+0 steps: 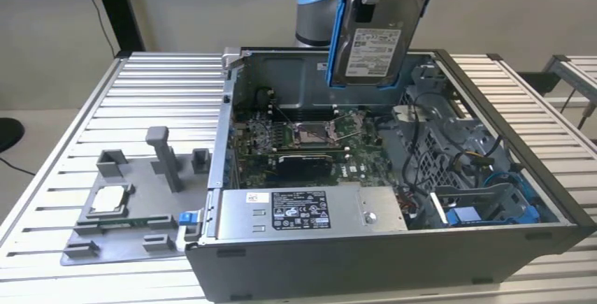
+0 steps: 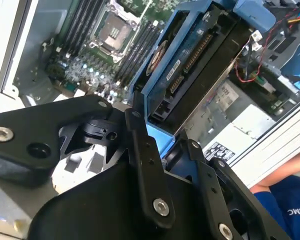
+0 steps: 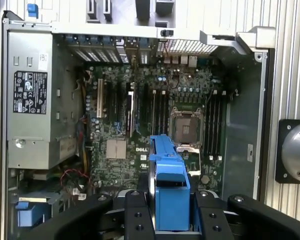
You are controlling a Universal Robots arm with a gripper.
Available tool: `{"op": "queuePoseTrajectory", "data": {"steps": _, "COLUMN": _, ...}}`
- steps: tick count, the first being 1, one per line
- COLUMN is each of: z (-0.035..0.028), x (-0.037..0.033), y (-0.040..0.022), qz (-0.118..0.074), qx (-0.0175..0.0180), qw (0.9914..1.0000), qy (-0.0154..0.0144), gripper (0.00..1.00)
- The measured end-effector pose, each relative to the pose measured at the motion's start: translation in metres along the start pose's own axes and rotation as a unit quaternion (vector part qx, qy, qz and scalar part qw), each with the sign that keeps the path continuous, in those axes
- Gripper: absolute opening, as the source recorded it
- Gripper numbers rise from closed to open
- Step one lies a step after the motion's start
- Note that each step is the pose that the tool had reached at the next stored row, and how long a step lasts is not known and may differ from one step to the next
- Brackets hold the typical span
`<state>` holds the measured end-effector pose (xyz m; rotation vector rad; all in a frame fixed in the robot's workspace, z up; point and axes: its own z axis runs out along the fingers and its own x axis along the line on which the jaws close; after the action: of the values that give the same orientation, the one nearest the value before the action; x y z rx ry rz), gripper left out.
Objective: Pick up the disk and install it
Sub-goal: 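Pick up the disk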
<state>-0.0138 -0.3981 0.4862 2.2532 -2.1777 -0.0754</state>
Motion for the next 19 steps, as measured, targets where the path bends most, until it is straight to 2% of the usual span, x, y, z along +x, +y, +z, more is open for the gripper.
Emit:
{"op": "queuePoseTrajectory", "data": {"steps": 3, "z": -0.0004, "x": 0.0049, "y": -0.0077, "qz": 0.000, "qx": 0.0000, "qw": 1.00000, "qy": 0.0000, "gripper": 0.00}}
{"op": "queuePoseTrajectory", "data": {"steps": 10, "z": -0.0014, "x": 0.0184, "y": -0.0195, "qz": 0.000, "qx": -0.0002, "qw": 1.00000, "qy": 0.0000, "gripper": 0.00}}
{"op": "queuePoseTrajectory", "data": {"steps": 19, "z": -0.0042, "x": 0.0372, "y": -0.0299, "qz": 0.000, "qx": -0.0009, "qw": 1.00000, "qy": 0.0000, "gripper": 0.00}}
